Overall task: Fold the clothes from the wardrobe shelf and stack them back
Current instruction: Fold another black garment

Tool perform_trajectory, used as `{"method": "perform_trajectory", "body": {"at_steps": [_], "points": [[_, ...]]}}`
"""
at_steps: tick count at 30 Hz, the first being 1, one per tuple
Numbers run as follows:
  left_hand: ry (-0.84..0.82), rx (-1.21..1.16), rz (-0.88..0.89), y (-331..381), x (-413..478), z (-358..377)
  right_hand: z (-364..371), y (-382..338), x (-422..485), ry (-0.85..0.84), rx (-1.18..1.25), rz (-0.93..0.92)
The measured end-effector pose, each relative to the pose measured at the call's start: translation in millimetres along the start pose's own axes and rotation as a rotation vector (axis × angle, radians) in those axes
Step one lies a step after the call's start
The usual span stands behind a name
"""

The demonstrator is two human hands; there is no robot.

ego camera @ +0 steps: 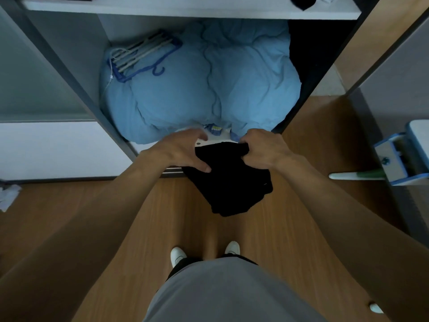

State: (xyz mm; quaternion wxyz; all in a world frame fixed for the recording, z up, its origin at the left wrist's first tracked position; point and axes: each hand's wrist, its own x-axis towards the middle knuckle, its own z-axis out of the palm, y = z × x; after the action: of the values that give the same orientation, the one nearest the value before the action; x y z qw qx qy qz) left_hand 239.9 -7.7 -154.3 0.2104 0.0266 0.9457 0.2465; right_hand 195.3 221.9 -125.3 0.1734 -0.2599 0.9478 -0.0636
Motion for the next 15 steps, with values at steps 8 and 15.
{"method": "perform_trajectory", "body": {"at_steps": [8,15], "points": [[0.049,-0.046,0.056,46.8,39.9,12.8,-13.8,18.3,17.1,0.077,0.146,-0.073],[0.303,-0.426,-0.167,38.9,52.7,8.2,-13.0,42.3,20.0,0.436,0.833,0.064]]}}
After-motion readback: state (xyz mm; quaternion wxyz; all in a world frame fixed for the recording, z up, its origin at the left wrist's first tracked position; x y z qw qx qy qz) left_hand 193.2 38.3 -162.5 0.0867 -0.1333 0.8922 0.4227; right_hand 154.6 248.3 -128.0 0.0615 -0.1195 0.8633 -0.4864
